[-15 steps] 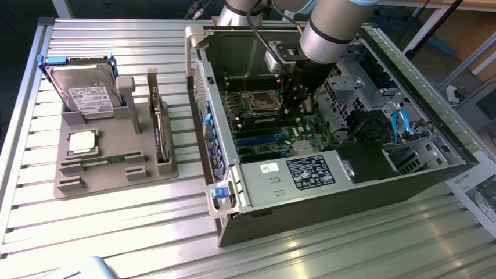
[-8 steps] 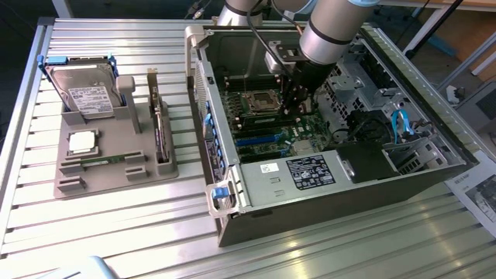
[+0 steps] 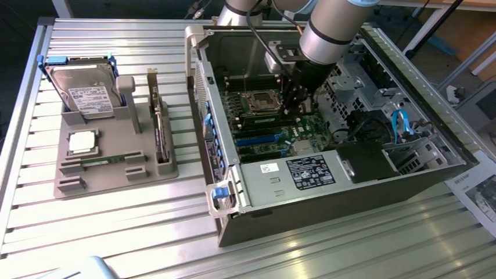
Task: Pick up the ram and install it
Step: 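Insert the ram into the slot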
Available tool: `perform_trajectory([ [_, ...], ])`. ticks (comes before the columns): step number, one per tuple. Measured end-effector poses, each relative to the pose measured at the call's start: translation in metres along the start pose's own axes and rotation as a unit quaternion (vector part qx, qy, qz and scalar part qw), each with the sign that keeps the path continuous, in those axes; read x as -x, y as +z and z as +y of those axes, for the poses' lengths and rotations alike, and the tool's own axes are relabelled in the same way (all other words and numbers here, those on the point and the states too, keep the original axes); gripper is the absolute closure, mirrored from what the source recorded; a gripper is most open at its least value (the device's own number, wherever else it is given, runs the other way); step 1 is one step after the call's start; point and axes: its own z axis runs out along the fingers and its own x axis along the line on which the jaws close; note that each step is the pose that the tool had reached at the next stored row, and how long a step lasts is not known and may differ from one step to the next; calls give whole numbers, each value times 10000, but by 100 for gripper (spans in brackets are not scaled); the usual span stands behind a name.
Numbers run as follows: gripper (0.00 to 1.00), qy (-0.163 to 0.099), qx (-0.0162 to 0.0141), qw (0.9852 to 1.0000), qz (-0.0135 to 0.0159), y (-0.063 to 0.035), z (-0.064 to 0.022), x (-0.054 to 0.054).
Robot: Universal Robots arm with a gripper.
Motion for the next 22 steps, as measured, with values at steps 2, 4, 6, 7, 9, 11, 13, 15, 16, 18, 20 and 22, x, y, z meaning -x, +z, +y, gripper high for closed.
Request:
perform_trajectory([
  [2, 88, 0, 0, 10000, 0, 0, 0, 0],
  [4, 88, 0, 0, 10000, 0, 1, 0, 3],
  [6, 88, 0, 0, 10000, 0, 1, 0, 8],
  [7, 88, 0, 0, 10000, 0, 1, 0, 8],
  [9, 88, 3, 0, 10000, 0, 8, 5, 6],
  [11, 88, 3, 0, 10000, 0, 11, 6, 6],
  [13, 88, 3, -1, 10000, 0, 16, 5, 6],
  [15, 88, 3, -1, 10000, 0, 19, 5, 6],
  [16, 88, 3, -1, 10000, 0, 19, 5, 6],
  [18, 88, 3, 0, 10000, 0, 20, 5, 6],
  [20, 88, 3, -1, 10000, 1, 25, 5, 5],
  [22, 88, 3, -1, 10000, 0, 28, 5, 5],
])
